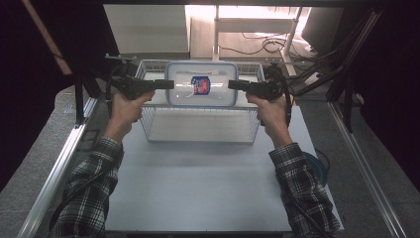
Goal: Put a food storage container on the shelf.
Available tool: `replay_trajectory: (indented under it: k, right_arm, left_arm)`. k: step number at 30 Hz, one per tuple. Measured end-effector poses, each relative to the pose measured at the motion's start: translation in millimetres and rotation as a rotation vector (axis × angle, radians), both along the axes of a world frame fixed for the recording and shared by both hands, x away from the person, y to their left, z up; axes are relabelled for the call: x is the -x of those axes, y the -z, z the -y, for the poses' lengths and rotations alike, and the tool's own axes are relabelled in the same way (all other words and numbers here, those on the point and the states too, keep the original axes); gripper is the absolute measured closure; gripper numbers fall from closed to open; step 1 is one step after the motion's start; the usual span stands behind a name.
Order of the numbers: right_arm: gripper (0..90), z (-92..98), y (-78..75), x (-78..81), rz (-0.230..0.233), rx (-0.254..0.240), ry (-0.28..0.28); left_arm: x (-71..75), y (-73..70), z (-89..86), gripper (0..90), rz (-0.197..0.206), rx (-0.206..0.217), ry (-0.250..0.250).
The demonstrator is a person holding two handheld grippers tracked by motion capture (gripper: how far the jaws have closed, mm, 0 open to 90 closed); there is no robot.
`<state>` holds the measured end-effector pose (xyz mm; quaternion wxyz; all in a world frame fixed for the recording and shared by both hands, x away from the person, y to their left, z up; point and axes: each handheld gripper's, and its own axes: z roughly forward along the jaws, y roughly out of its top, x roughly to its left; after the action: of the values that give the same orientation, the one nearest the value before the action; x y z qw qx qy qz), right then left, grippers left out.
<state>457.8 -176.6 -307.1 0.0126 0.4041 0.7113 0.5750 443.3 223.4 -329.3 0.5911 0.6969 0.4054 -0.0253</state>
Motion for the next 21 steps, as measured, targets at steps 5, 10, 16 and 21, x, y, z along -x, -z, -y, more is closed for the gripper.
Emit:
replay_trajectory:
  k: [5, 10, 16, 21]
  right_arm:
    - [50.8, -3.5, -0.4, -1.2, 0.013, 0.018, 0.011]
    - [50.0, -6.4, 0.3, -1.5, 0.023, 0.022, 0.022]
    - [48.4, -8.3, 1.3, -3.5, 0.037, 0.03, 0.035]
    - [49.0, -12.7, 2.9, -2.7, 0.057, 0.093, 0.062]
  left_arm:
    - [3.6, -0.6, 5.0, 48.4, 0.039, -0.04, -0.027]
    - [4.0, 0.1, 7.4, 45.1, 0.061, -0.057, -0.046]
    - [1.2, 1.9, 11.1, 40.5, 0.06, -0.085, -0.051]
    - [-1.9, 5.6, 10.5, 37.7, 0.047, -0.069, -0.054]
